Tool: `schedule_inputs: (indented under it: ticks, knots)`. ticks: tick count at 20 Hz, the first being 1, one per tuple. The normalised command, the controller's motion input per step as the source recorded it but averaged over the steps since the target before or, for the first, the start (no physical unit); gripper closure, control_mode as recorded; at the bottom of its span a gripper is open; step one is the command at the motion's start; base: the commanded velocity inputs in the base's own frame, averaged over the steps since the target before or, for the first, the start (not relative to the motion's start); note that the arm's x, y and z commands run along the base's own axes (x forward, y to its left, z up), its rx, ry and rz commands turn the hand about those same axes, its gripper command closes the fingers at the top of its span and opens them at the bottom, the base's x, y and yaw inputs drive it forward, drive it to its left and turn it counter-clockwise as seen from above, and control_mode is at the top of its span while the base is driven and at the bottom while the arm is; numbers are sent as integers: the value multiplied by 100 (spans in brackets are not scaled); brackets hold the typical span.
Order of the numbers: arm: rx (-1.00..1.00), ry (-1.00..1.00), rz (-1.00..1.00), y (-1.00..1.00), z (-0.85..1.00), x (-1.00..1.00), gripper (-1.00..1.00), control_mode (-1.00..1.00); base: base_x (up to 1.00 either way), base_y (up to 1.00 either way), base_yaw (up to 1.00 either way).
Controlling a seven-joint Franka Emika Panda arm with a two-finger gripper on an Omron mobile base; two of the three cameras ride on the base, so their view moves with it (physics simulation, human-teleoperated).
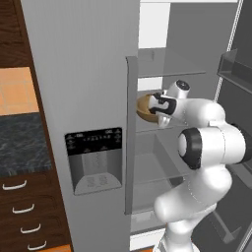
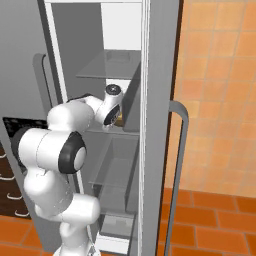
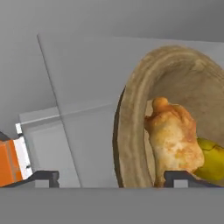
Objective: Pick the chicken drumstick and lemon from their plates and place them in the bowl. Then put the bowl in the fridge.
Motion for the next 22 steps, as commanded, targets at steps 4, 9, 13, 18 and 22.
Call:
schedule_inputs:
  ticks: [4, 9, 13, 18, 22]
  knots:
    - [0, -19, -12, 1, 52, -60, -100, -100, 0, 0, 0]
    - [3, -3, -19, 0, 72, -88, -100, -100, 0, 0, 0]
    - [11, 5, -18, 0, 67, -97, -100, -100, 0, 0, 0]
    - [25, 9, -25, 2, 59, -100, -100, -100, 0, 0, 0]
    - [17, 5, -33, 33, 35, -100, -100, -100, 0, 0, 0]
